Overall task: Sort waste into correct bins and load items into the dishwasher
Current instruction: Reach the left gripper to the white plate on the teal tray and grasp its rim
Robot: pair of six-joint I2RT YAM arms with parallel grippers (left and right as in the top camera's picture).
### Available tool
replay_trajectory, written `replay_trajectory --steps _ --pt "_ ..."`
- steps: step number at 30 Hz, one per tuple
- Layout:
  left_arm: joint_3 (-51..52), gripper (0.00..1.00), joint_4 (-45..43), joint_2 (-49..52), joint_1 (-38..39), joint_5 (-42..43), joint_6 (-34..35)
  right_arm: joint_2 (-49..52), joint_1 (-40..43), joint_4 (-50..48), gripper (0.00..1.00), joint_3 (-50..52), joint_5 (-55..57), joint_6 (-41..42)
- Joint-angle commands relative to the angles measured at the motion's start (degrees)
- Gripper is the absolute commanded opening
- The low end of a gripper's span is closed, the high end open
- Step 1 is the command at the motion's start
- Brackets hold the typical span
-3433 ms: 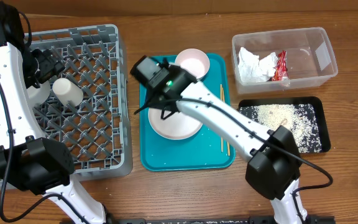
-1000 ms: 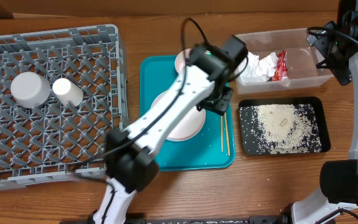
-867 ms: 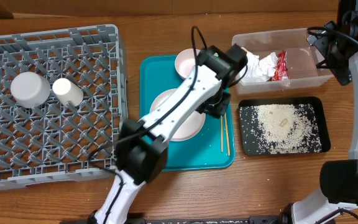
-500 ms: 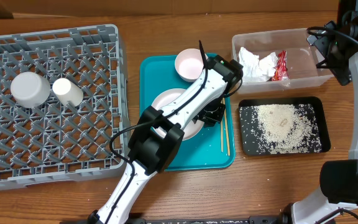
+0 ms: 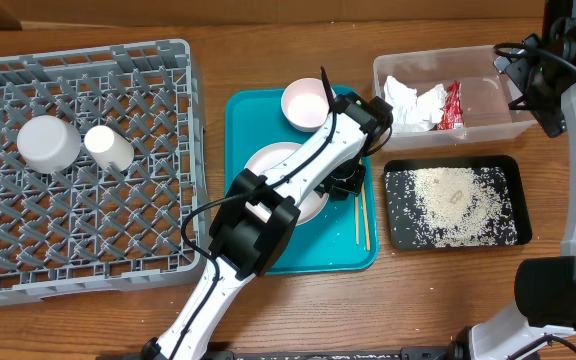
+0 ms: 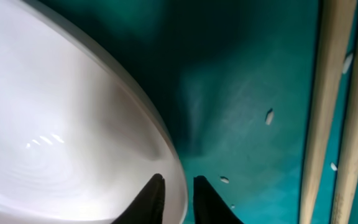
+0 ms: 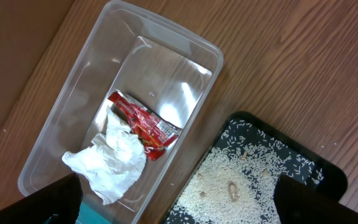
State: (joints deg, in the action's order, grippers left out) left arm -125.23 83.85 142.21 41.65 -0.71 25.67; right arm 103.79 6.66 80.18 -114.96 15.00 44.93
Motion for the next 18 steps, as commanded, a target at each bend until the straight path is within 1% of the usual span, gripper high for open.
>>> replay_trajectory --steps 1,3,10,11,13,18 --pt "-0.04 0.16 -0.83 0.94 0.48 -1.4 2.73 -0.44 -0.04 -0.15 1.0 -0.59 0.37 -0.39" --pt "0.0 0.13 -1.77 0.94 0.5 -1.38 2.91 -0.44 -0.04 -0.15 1.0 -0.59 0.37 -0.39" --pt "3.37 0.14 -5.46 0.94 0.5 -1.38 3.34 -0.44 -0.04 -0.15 1.0 -0.59 0.37 -0.39" --pt "4.15 0.13 -5.77 0.94 0.5 -1.36 3.34 -0.44 -0.04 -0.15 1.0 -0.59 0.37 -0.39" --pt "4.92 0.05 -5.7 0.94 0.5 -1.33 3.34 -0.44 -0.04 -0.15 1.0 -0.59 0.37 -0.39" --pt "4.63 0.04 -3.74 0.92 0.48 -1.18 3.32 -0.44 -0.04 -0.15 1.0 -0.59 0.37 -0.39"
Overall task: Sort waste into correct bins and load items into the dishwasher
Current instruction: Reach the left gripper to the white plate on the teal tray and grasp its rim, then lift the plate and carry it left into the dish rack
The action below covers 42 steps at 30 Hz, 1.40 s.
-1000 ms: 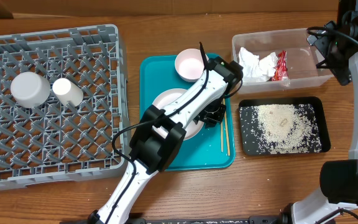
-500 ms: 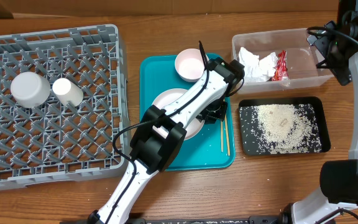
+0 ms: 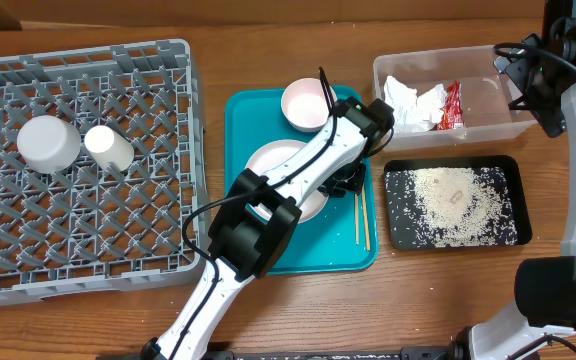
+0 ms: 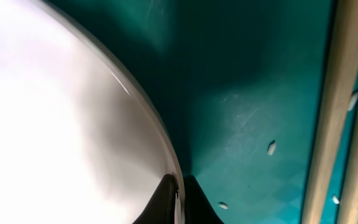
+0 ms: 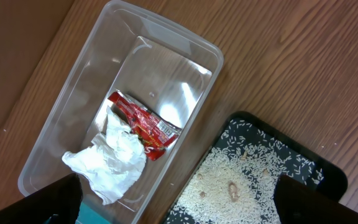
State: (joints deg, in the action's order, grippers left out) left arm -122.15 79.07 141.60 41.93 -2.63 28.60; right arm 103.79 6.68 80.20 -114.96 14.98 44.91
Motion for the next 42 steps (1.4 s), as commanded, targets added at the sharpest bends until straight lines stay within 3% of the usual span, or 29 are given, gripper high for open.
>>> replay_trajectory --steps 1,6,12,17,28,32,42 --pt "1.27 0.04 1.79 1.51 0.2 0.76 0.39 -0.44 -0.07 -0.17 1.0 -0.59 0.39 -0.37" --pt "-3.72 0.04 7.89 1.11 0.09 3.04 0.17 -0.44 -0.07 -0.17 1.0 -0.59 0.39 -0.37" --pt "-17.25 0.04 17.81 1.07 -1.49 4.2 -0.92 -0.44 -0.07 -0.17 1.0 -0.59 0.39 -0.37" --pt "-24.39 0.04 17.77 -2.16 -4.02 12.39 -6.64 -0.44 -0.07 -0.17 1.0 -0.59 0.39 -0.37" --pt "-25.92 0.04 15.56 -16.72 -19.32 14.51 -11.1 -0.44 -0.07 -0.17 1.0 -0.59 0.39 -0.37" --pt "-25.9 0.04 10.45 -18.29 -30.03 31.63 -20.92 -0.44 -0.07 -0.17 1.0 -0.59 0.39 -0.37" --pt "-25.59 0.04 3.45 -14.43 -49.03 58.82 -31.43 -0.44 -0.07 -0.17 1.0 -0.59 0.39 -0.37"
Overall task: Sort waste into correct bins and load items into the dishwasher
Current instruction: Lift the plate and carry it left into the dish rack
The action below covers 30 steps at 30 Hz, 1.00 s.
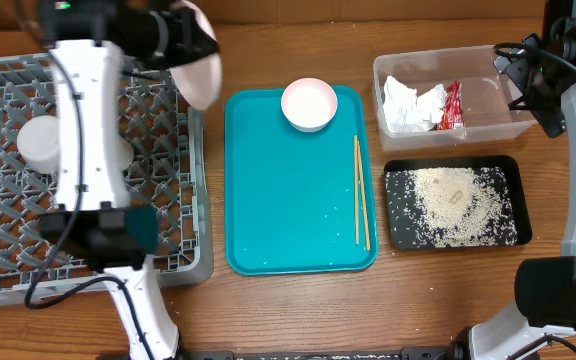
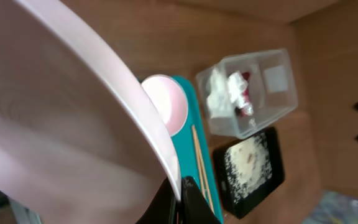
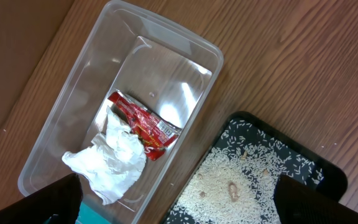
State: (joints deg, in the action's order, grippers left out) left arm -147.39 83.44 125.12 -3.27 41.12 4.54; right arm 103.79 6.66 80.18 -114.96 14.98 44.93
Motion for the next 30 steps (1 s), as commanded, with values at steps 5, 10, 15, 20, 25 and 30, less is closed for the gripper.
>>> replay_trajectory --steps 5,10,15,20,25,30 --pt "-0.33 0.04 -1.29 5.07 -8.48 25.99 -10.82 -0.44 -0.04 -0.15 1.0 -0.59 0.39 -0.39" --pt "-0.31 0.04 0.02 9.16 -9.88 26.47 -10.67 -0.44 -0.04 -0.15 1.0 -0.59 0.39 -0.39" --pt "-0.31 0.04 2.12 12.5 -9.9 24.02 -9.25 -0.44 -0.04 -0.15 1.0 -0.59 0.39 -0.39" --pt "-0.31 0.04 6.73 12.76 -10.73 14.69 -9.31 -0.44 -0.04 -0.15 1.0 -0.59 0.39 -0.39" --pt "-0.31 0.04 10.23 12.76 -13.0 13.79 -11.76 -0.44 -0.04 -0.15 1.0 -0.59 0.39 -0.39" --pt "-0.31 0.04 12.79 12.76 -13.49 13.79 -16.72 -0.44 -0.04 -0.15 1.0 -0.59 0.39 -0.39"
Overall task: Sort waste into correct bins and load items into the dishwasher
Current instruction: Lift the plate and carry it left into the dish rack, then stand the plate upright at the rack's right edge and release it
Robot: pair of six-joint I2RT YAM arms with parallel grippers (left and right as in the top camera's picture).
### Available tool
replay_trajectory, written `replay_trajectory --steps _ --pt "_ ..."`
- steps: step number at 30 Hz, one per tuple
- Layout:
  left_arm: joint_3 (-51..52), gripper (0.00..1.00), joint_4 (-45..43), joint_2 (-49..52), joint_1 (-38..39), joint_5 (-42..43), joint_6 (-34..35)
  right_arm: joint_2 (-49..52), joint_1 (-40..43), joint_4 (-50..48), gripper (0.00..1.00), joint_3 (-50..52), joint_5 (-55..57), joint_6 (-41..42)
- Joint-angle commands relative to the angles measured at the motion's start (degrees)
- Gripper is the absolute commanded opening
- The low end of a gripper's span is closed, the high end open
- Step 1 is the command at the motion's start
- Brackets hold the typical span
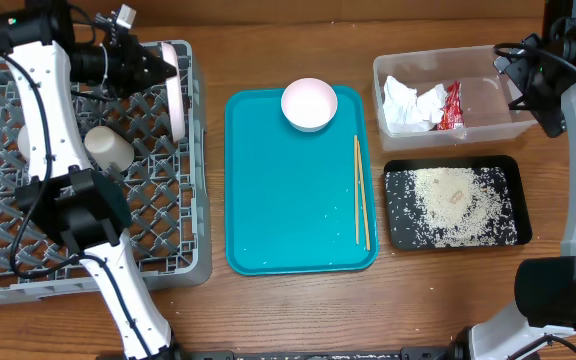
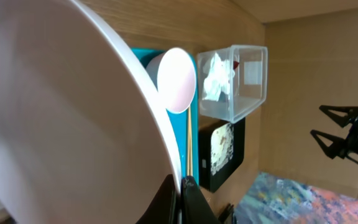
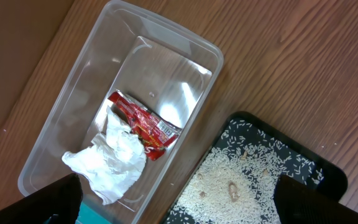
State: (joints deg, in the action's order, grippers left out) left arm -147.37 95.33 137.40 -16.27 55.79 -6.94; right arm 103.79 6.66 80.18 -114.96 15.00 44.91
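My left gripper [image 1: 156,66] is shut on the rim of a pale pink plate [image 1: 174,91], held on edge over the far right part of the grey dish rack [image 1: 28,235]. In the left wrist view the plate [image 2: 61,118] fills the left side, and the gripper [image 2: 180,200] pinches its rim. Whether the plate rests between the rack's tines cannot be told. A white cup [image 1: 108,149] stands in the rack. A small pink bowl [image 1: 309,104] and wooden chopsticks [image 1: 361,205] lie on the teal tray [image 1: 288,220]. My right gripper [image 3: 179,196] hangs open above the bins.
A clear bin [image 1: 488,95] holding crumpled white paper [image 3: 114,158] and a red wrapper [image 3: 145,127] sits at the far right. Below it is a black tray [image 1: 398,215] covered with rice. The right arm stands along the right edge.
The left gripper has moved left and down with the plate, from above the rack's far right corner to on edge over the rack. The right arm has not moved.
The left gripper's fingers stood slightly apart around the plate's rim on the teal tray, then shut on it. Later the plate was off the tray, held near the rack's far right corner. Now it stands on edge over the rack.
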Motion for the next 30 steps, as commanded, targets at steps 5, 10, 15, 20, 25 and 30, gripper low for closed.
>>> replay_trajectory --steps 5,10,15,20,25,30 --pt "-0.33 0.27 1.51 0.48 -0.48 -1.66 -5.31 -0.44 -0.04 -0.15 1.0 -0.59 0.37 -0.37" --pt "-0.57 1.0 1.49 0.48 -0.74 -3.72 -3.78 -0.44 -0.04 -0.15 1.0 -0.59 0.37 -0.37" --pt "-1.92 1.0 1.49 -1.49 -0.22 -14.62 1.44 -0.44 -0.04 -0.15 1.0 -0.59 0.37 -0.37" --pt "-5.42 1.0 1.4 -6.32 0.24 -18.78 4.85 -0.44 -0.04 -0.15 1.0 -0.59 0.37 -0.37" --pt "-7.96 0.95 0.5 -13.64 2.97 -19.06 4.98 -0.44 -0.04 -0.15 1.0 -0.59 0.37 -0.37" --pt "-7.93 0.66 -0.46 -17.07 11.91 -23.74 5.01 -0.44 -0.04 -0.15 1.0 -0.59 0.37 -0.37"
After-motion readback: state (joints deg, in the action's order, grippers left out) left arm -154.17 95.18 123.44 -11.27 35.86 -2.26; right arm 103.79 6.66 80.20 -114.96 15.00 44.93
